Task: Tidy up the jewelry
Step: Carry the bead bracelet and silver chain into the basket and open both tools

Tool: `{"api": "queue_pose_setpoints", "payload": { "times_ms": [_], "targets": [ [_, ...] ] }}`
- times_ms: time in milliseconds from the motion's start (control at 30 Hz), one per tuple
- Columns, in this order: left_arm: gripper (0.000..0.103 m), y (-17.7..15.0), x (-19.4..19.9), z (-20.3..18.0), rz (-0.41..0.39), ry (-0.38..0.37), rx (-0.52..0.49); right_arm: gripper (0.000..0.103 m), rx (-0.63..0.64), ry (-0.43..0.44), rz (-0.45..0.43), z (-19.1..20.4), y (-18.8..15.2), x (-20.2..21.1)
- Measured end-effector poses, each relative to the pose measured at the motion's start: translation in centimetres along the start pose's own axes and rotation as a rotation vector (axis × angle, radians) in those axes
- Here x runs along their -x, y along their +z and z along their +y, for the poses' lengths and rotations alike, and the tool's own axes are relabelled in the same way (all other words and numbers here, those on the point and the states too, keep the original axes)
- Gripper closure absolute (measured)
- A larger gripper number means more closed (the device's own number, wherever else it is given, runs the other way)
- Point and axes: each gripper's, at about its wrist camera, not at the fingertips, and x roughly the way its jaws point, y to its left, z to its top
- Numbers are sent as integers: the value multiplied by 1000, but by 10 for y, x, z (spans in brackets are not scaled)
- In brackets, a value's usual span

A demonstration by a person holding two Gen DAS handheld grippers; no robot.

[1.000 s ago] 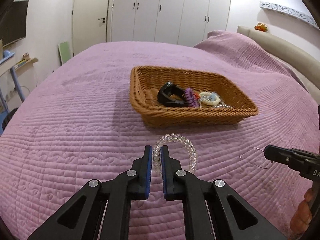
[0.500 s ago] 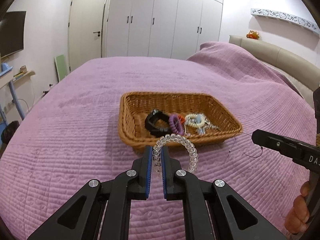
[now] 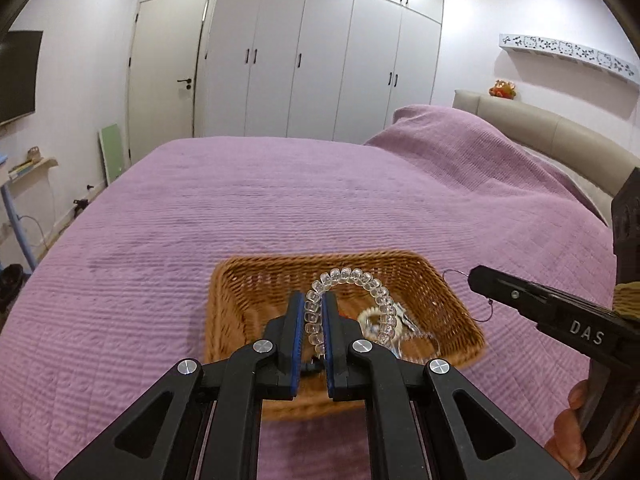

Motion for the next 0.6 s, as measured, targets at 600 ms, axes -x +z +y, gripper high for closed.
{"api": "queue_pose_setpoints", "payload": {
  "times_ms": [600],
  "targets": [
    [94, 4, -125, -11, 142, 6, 0, 90, -128, -71, 186, -71, 9, -126]
  ]
}}
